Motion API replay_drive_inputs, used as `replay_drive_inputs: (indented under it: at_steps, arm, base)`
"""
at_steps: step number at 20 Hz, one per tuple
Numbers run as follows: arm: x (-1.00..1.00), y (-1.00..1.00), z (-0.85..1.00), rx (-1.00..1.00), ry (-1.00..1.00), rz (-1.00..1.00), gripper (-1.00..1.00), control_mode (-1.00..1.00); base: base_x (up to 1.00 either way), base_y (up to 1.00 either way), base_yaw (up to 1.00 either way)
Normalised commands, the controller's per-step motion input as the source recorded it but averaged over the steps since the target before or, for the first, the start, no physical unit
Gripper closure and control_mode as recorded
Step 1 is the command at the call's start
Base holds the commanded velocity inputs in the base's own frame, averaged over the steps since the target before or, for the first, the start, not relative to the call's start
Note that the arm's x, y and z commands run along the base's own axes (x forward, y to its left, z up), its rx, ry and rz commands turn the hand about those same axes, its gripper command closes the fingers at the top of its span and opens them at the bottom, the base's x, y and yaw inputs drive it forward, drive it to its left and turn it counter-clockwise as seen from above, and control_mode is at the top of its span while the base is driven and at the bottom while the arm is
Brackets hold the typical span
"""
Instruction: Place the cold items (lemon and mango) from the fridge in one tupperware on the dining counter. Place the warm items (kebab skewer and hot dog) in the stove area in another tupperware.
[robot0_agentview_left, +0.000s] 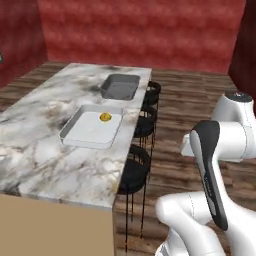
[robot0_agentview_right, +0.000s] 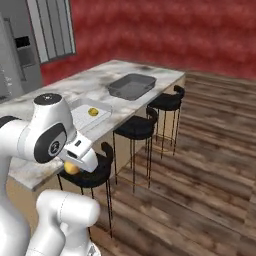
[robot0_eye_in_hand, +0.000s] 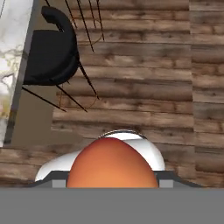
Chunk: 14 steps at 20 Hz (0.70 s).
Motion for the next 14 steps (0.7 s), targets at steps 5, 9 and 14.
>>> replay_drive_inputs:
  at_steps: [5,9,14]
  arm:
    - [0.0,0.0,0.0,0.0,0.0,0.0,1.0,1.0]
    - [0.0,0.0,0.0,0.0,0.0,0.0,1.0,1.0]
    - [0.0,0.0,0.0,0.0,0.0,0.0,1.0,1.0]
  base:
    - [0.16,-0.42,0.87]
    - [0.04,-0.54,0.83]
    - [-0.03,-0.77,0.73]
